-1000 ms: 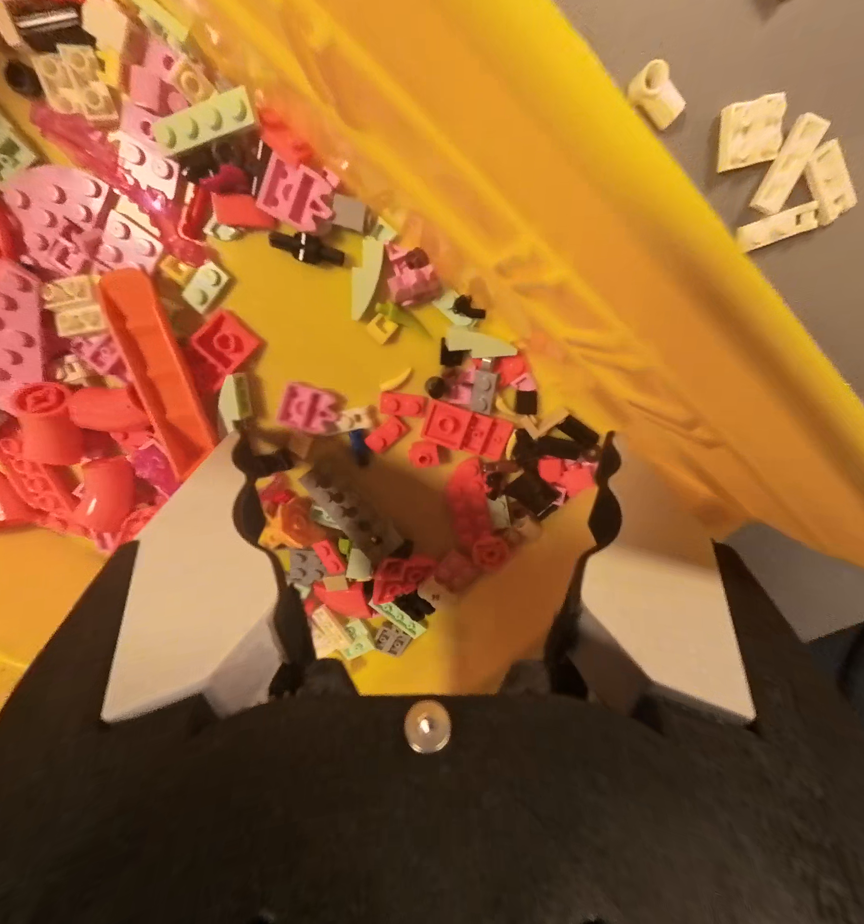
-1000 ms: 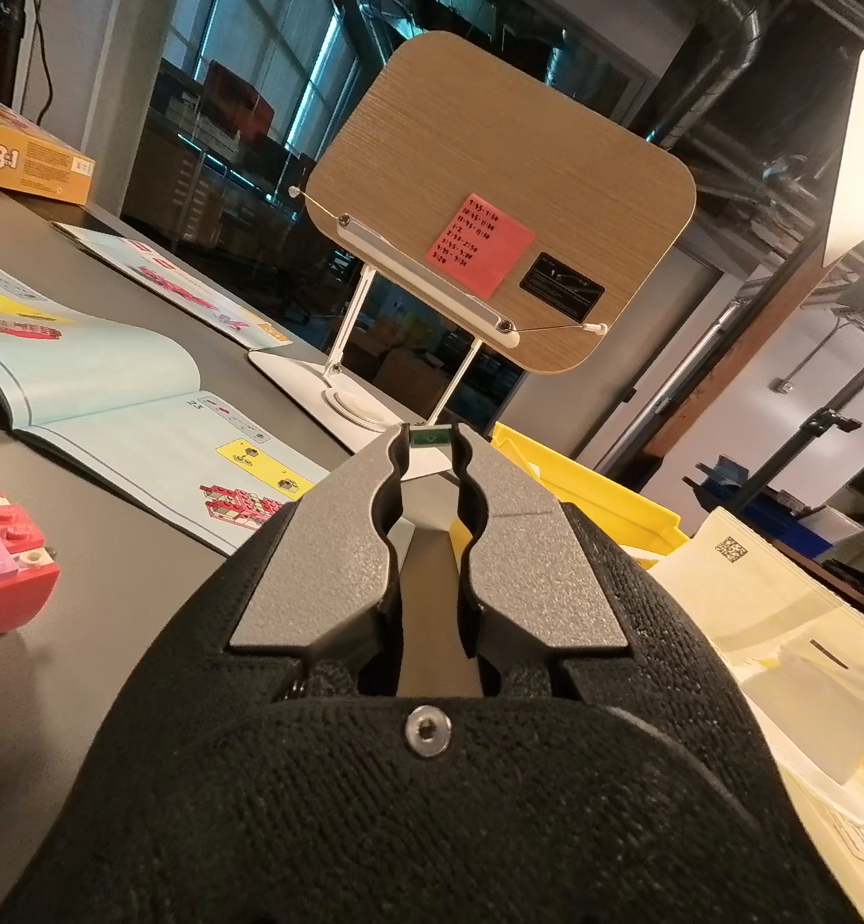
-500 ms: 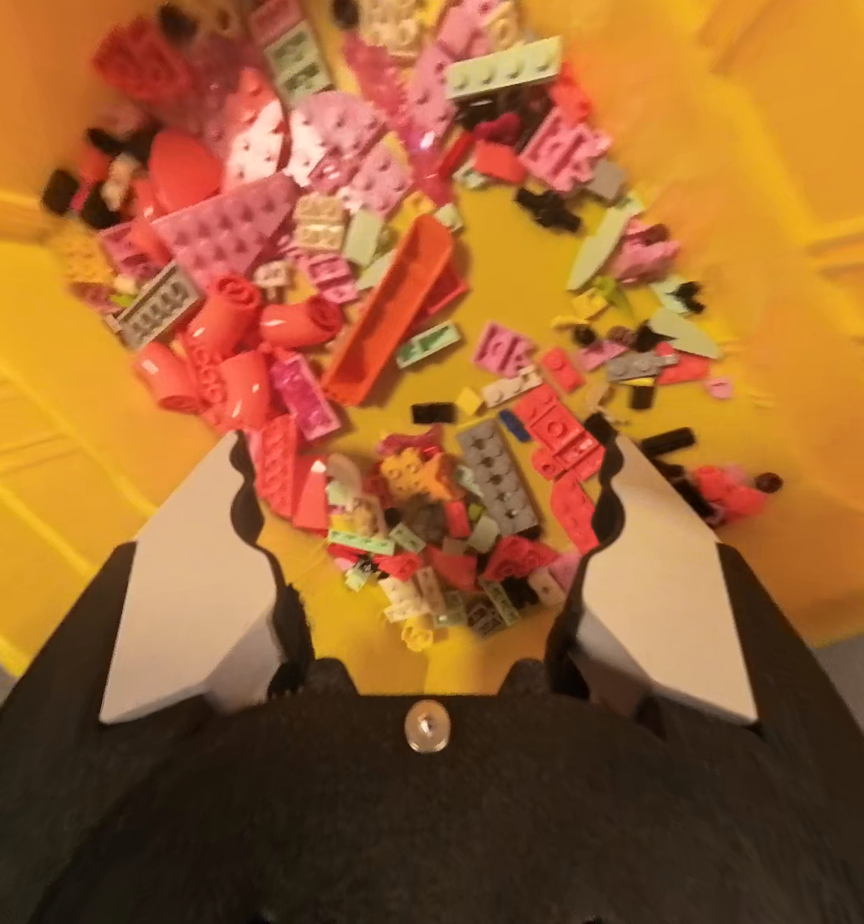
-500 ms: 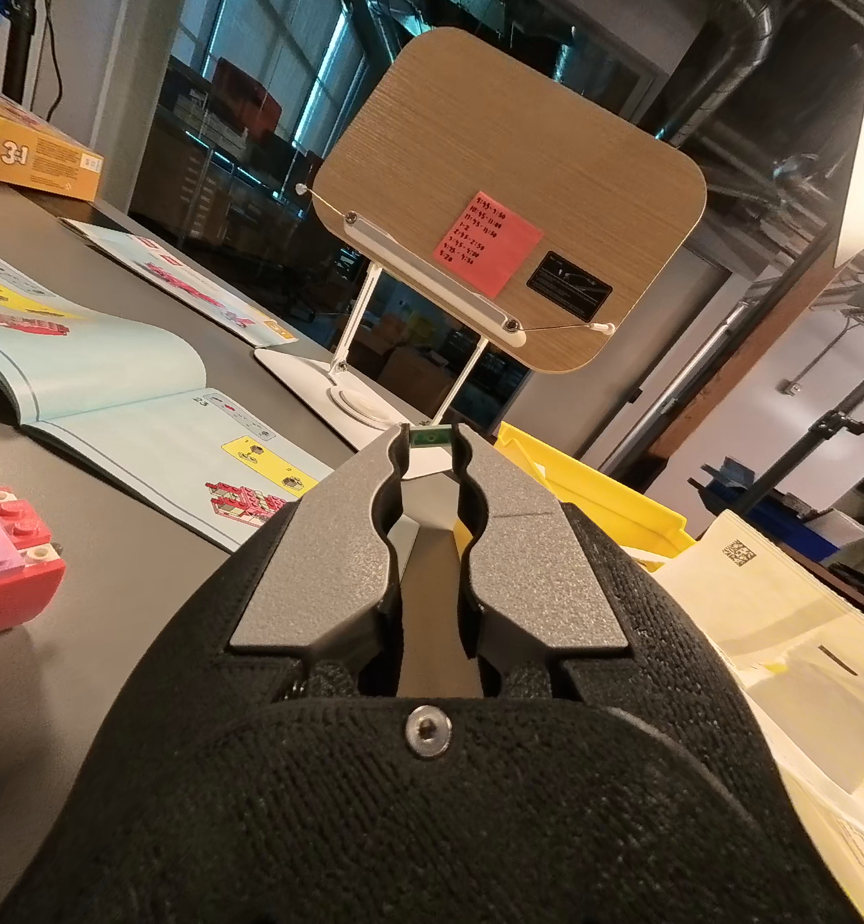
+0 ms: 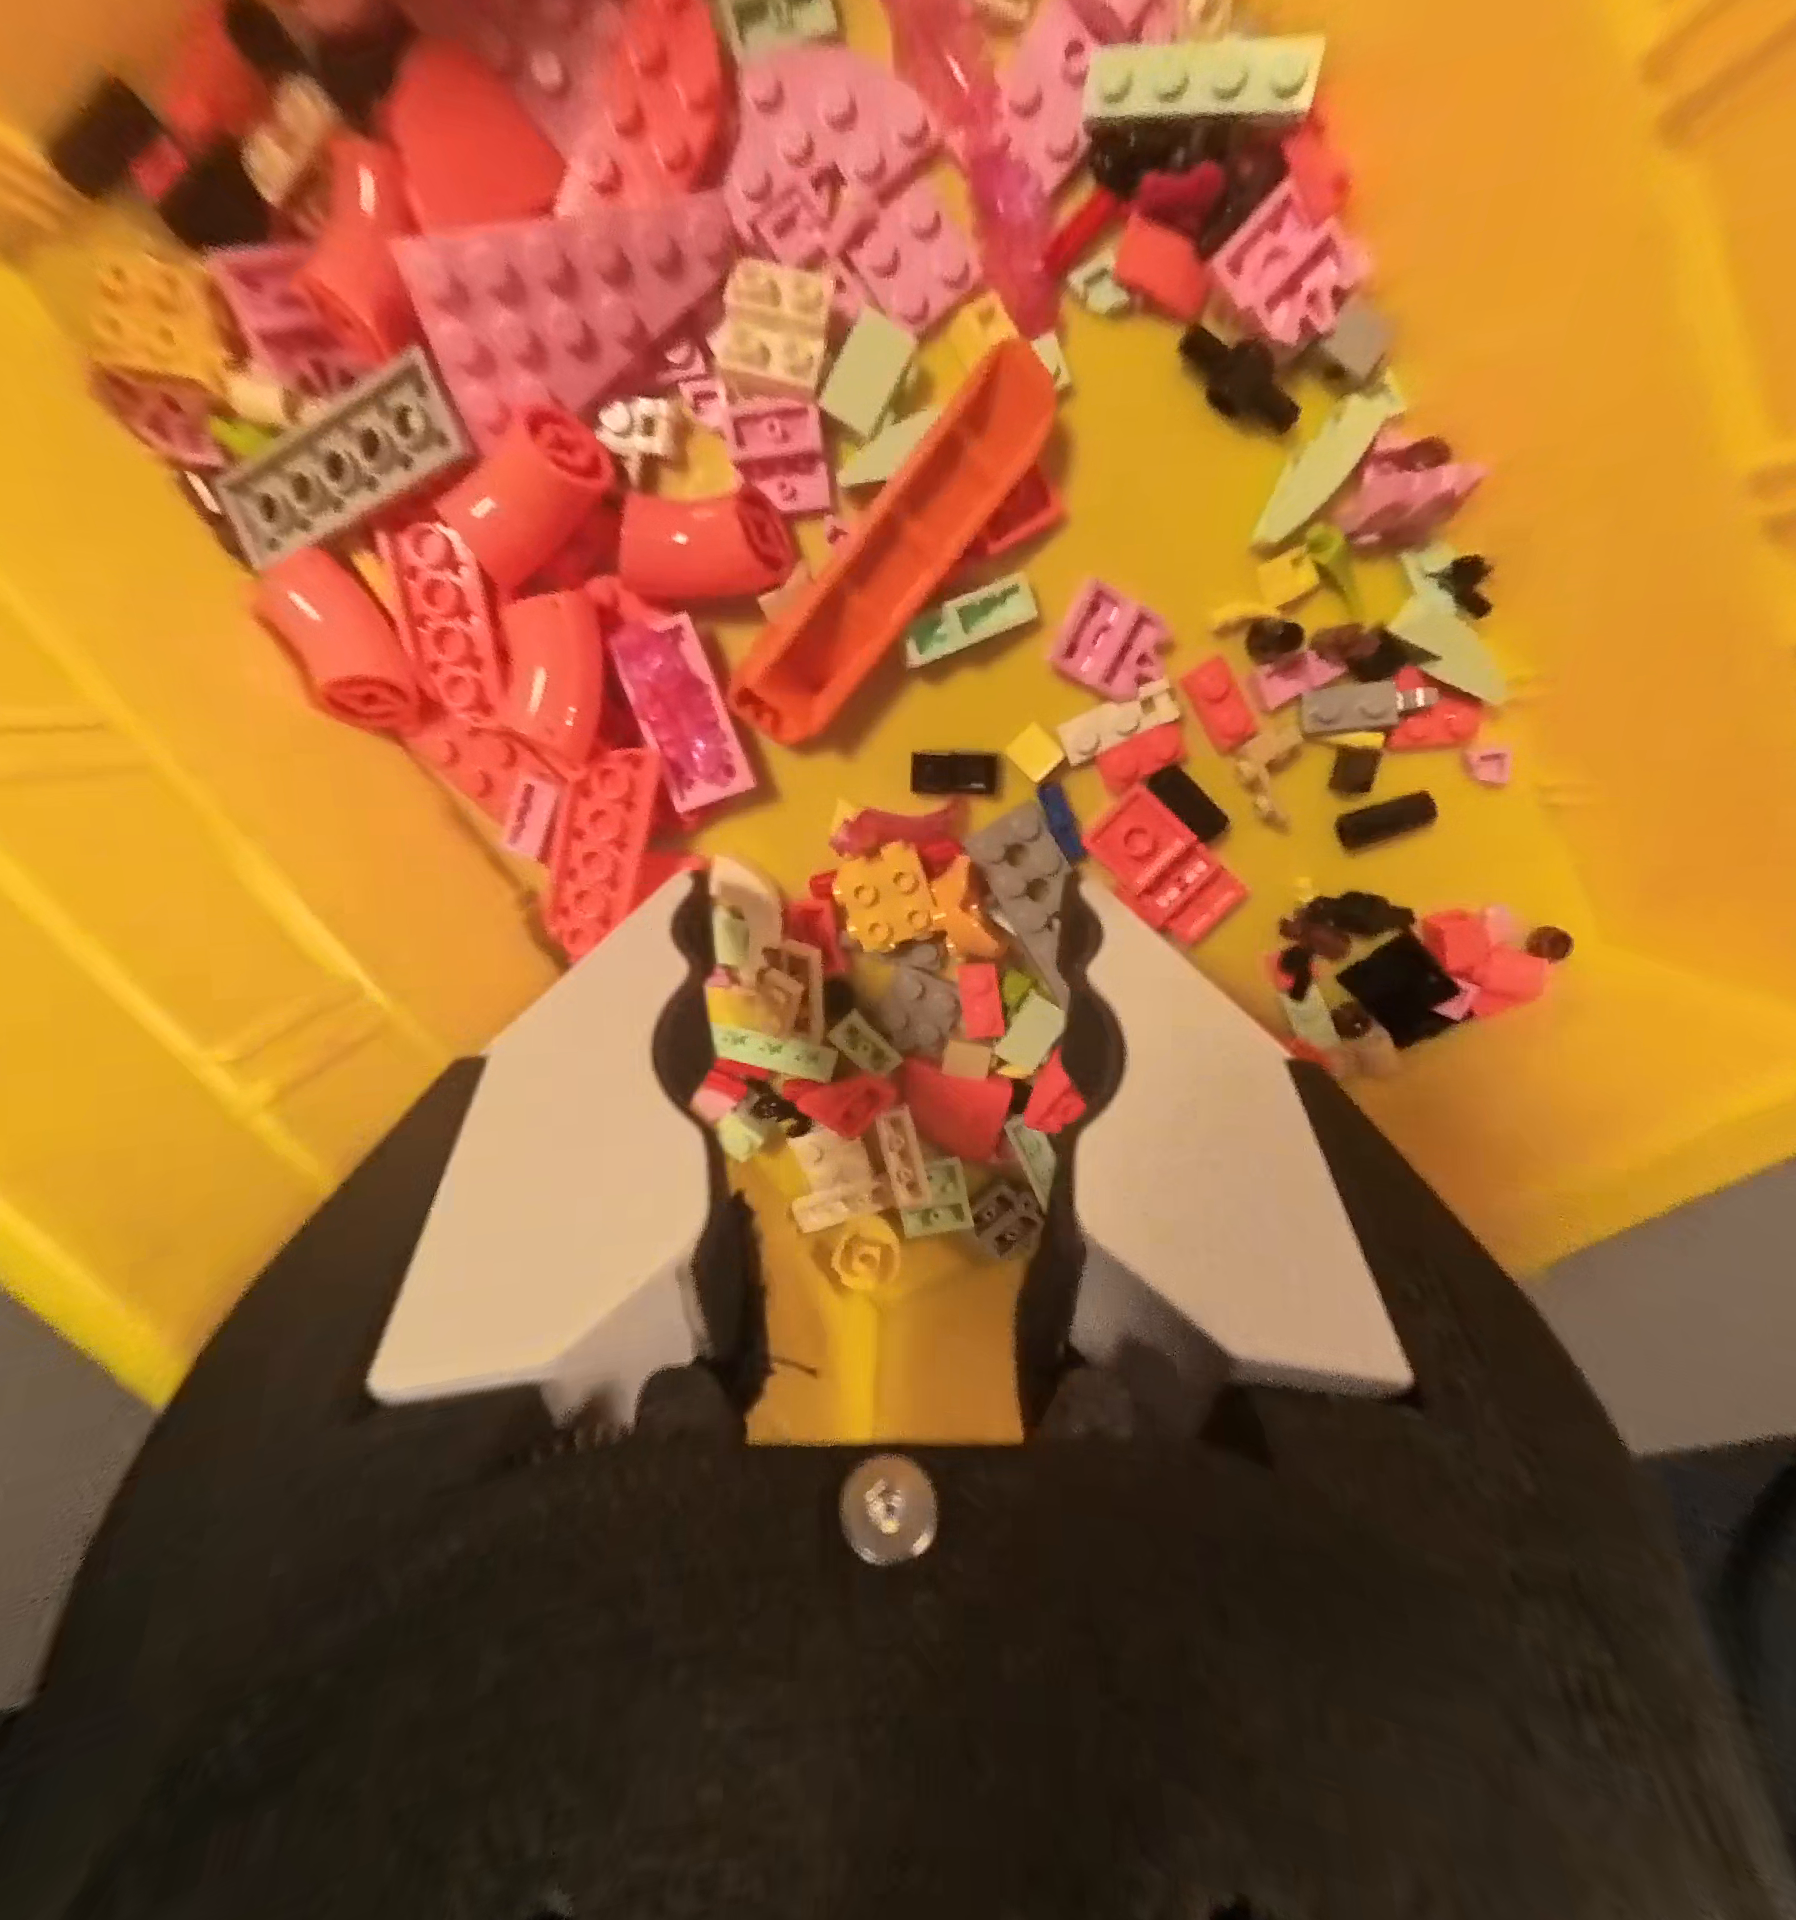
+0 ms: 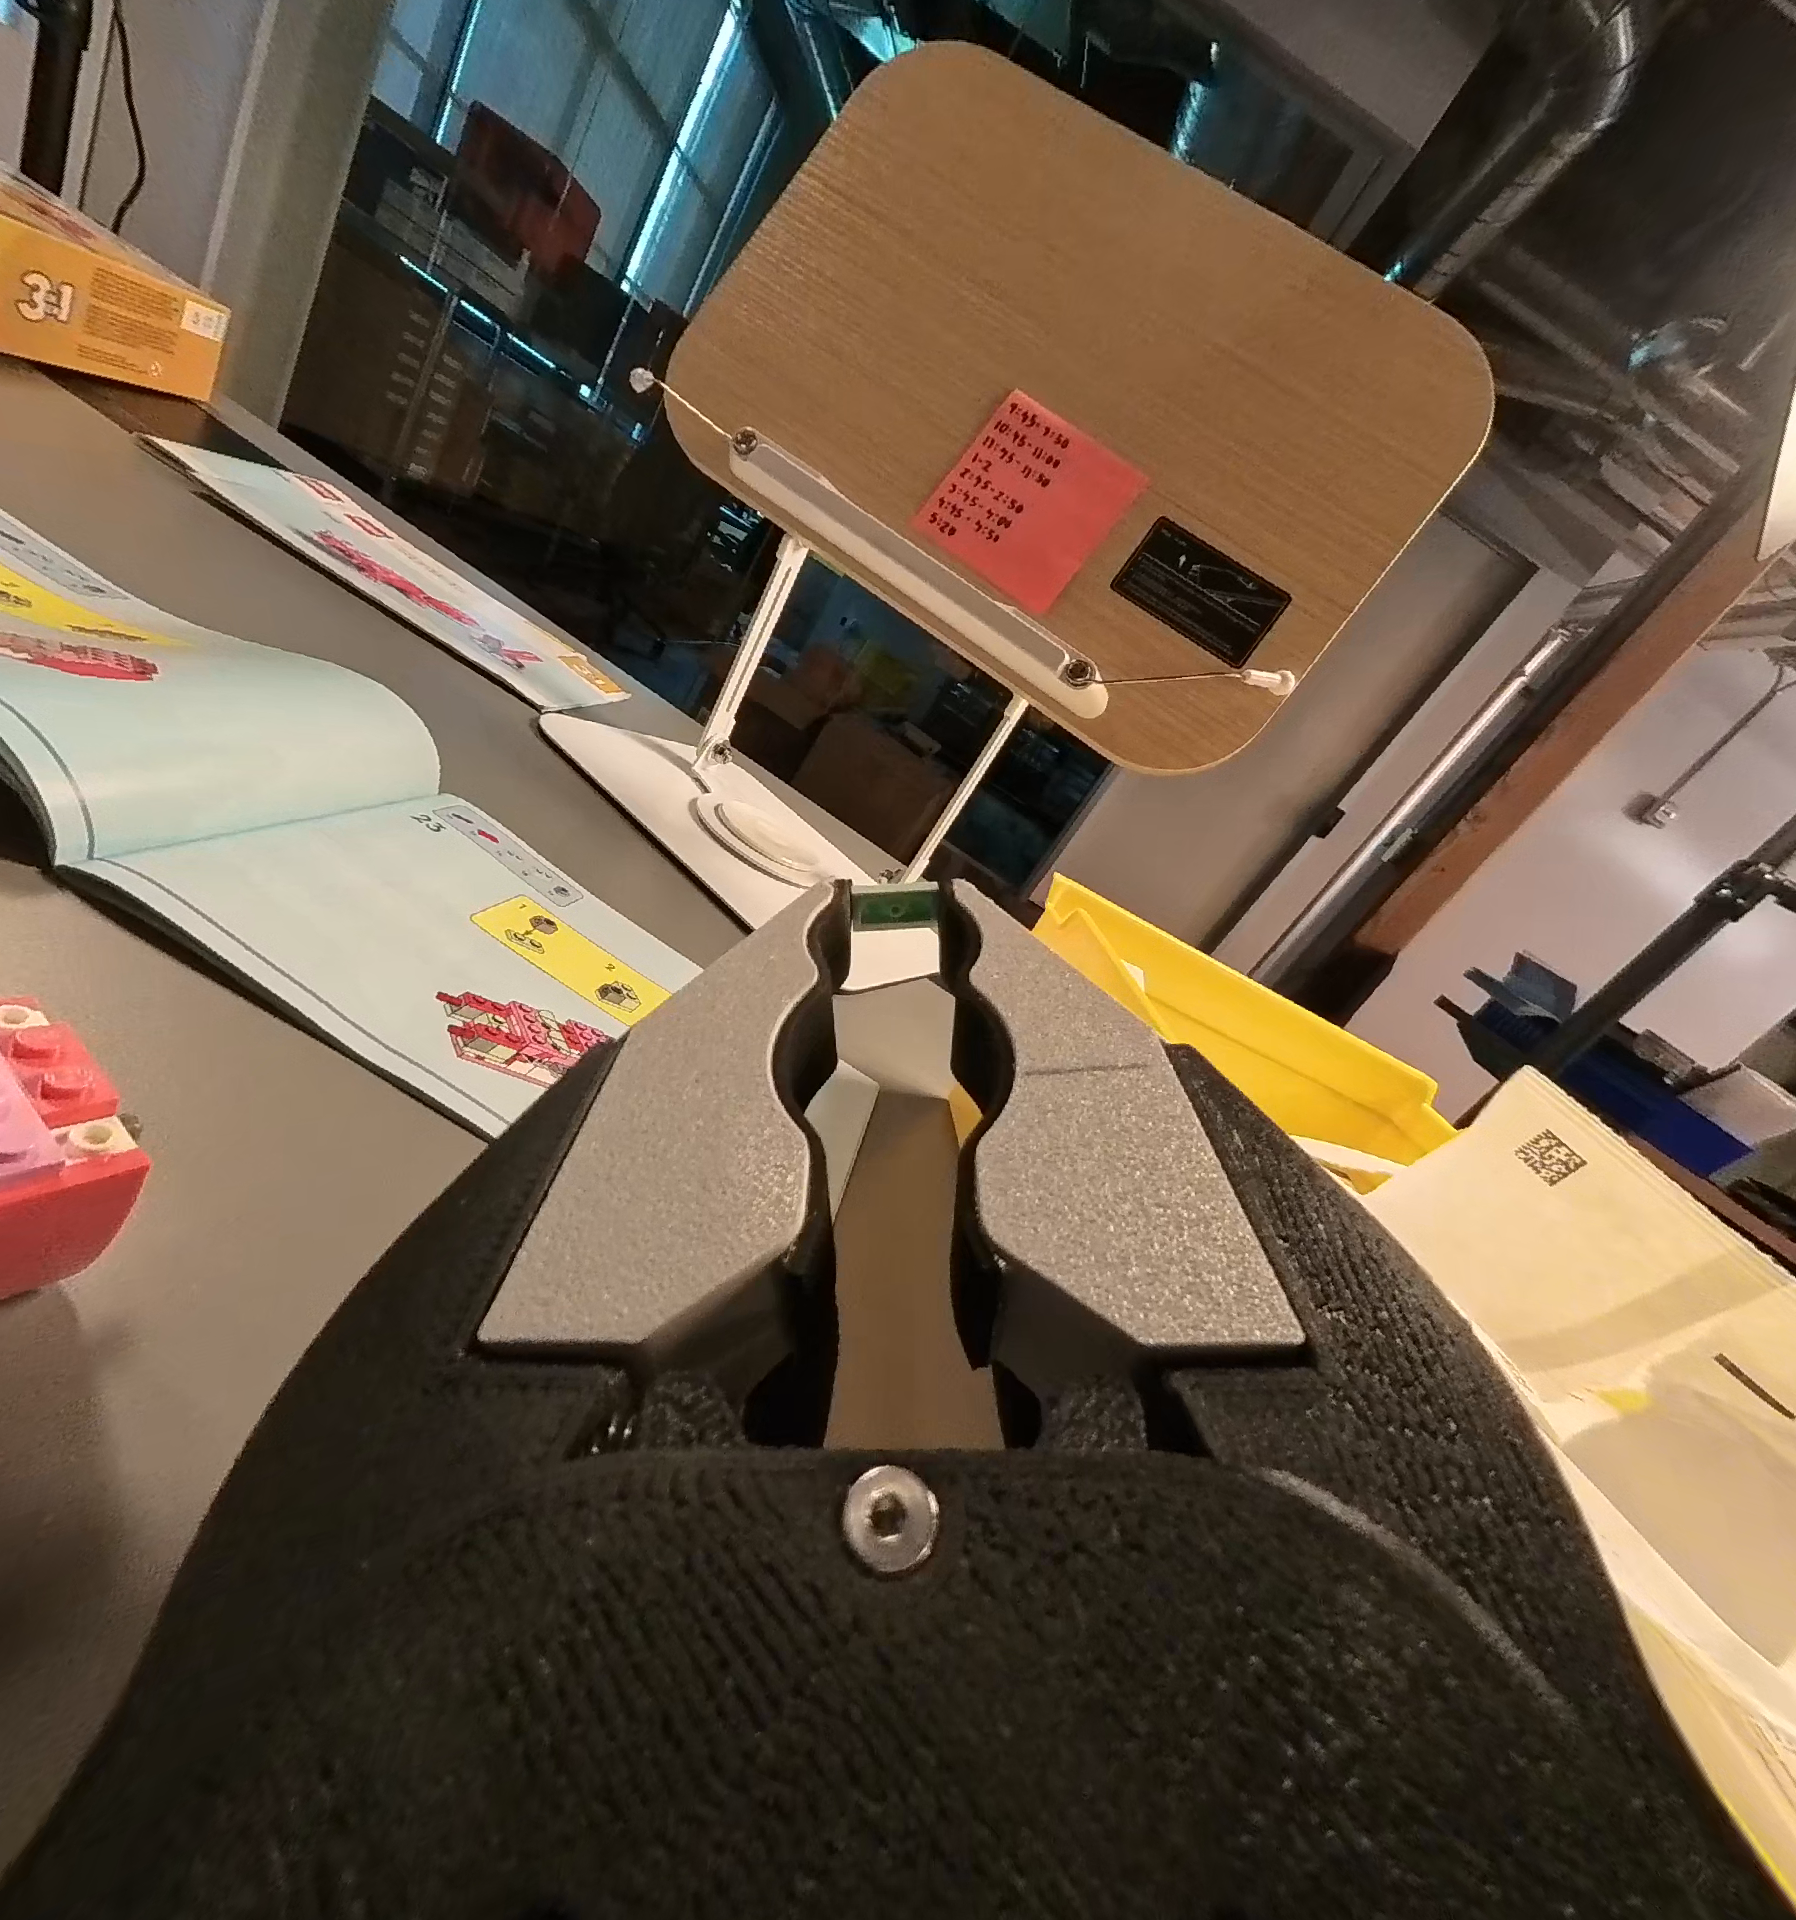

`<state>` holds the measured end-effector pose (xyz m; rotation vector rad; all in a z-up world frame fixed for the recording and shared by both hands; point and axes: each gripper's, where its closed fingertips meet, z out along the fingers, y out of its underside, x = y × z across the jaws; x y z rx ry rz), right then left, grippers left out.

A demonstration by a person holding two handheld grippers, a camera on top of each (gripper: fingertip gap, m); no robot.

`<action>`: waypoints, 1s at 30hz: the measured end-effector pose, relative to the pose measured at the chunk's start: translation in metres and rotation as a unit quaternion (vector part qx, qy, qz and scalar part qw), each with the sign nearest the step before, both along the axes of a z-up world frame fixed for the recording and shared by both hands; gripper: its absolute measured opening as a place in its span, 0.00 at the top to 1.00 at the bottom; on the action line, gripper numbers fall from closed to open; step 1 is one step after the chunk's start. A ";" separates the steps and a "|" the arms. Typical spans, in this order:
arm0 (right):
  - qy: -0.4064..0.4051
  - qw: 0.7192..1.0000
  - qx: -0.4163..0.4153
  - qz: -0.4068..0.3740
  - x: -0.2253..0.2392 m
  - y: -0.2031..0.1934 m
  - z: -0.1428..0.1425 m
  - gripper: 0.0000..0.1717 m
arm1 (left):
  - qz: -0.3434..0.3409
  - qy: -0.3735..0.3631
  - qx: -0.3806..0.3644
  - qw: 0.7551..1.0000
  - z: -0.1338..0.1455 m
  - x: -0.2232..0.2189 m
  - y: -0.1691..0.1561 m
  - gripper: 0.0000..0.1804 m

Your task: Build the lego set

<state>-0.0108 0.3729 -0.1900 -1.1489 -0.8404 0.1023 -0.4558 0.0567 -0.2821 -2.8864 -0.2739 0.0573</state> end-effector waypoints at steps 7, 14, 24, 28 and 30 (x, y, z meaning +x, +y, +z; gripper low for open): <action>-0.017 1.000 0.007 0.003 -0.004 -0.002 -0.002 0.92 | -0.035 -0.114 0.004 0.993 -0.001 0.031 0.007 0.68; -0.016 1.000 0.005 0.005 -0.004 -0.002 -0.002 0.91 | -0.014 -0.053 0.080 0.995 0.027 0.003 0.025 0.91; -0.018 1.000 0.004 0.008 -0.005 -0.003 -0.003 0.91 | -0.018 0.012 -0.168 0.986 0.001 -0.009 -0.040 1.00; -0.018 1.000 0.003 0.009 -0.005 -0.003 -0.003 0.91 | -0.047 -0.029 -0.203 0.978 -0.008 0.010 -0.049 1.00; -0.018 1.000 0.003 0.009 -0.005 -0.003 -0.003 0.92 | -0.069 -0.048 -0.167 0.982 -0.008 0.022 -0.038 1.00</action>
